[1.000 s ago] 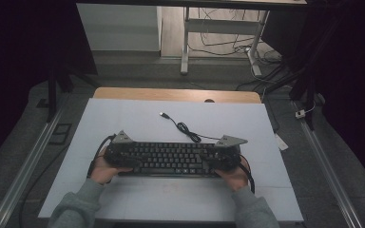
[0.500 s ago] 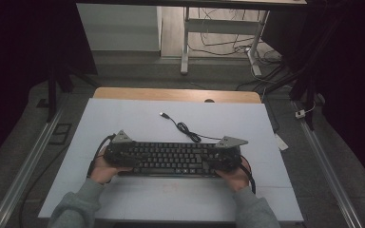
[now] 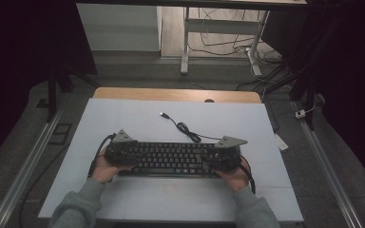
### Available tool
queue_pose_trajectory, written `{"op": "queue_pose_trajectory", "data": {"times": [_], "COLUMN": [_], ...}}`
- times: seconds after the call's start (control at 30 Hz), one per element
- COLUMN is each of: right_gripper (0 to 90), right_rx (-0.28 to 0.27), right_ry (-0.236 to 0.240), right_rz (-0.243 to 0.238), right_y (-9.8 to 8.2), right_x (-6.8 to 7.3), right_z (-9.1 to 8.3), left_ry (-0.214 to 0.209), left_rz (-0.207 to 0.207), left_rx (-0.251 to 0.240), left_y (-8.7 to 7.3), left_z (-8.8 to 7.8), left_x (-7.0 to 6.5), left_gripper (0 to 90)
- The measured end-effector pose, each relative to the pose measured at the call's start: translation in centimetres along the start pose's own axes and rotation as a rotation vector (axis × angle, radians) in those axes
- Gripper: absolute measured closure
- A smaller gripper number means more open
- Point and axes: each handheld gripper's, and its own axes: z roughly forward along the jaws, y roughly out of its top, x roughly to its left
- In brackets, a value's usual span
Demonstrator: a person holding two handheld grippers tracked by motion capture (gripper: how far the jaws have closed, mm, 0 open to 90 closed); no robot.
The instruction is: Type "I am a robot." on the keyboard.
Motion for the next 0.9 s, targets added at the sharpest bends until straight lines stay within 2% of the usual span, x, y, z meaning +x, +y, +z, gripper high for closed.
{"op": "queue_pose_trajectory", "data": {"times": [0.33, 0.43, 0.6, 0.67, 0.9], "right_gripper": [56.2, 56.2, 56.1, 56.1, 56.1], "right_rx": [0.008, 0.012, 0.017, 0.016, 0.018], "right_ry": [0.002, 0.001, -0.002, -0.001, -0.004], "right_rz": [0.001, -0.002, -0.002, -0.001, -0.002], "right_y": [0.0, -0.1, -0.1, -0.1, -0.1], "right_x": [0.0, 0.0, -0.1, -0.1, -0.1], "right_z": [0.2, 0.3, 0.3, 0.4, 0.4], "left_ry": [-0.014, -0.018, -0.034, -0.042, -0.047], "left_rz": [0.016, 0.023, 0.042, 0.05, 0.064], "left_rx": [-0.003, 0.0, 0.019, 0.026, 0.052], "left_y": [0.2, 0.3, 0.4, 0.4, 0.5], "left_z": [0.7, 1.0, 1.8, 2.1, 3.2], "left_x": [-0.3, -0.4, -0.7, -0.8, -1.3], "left_gripper": [52.9, 62.3, 83.3, 88.6, 88.8]}}
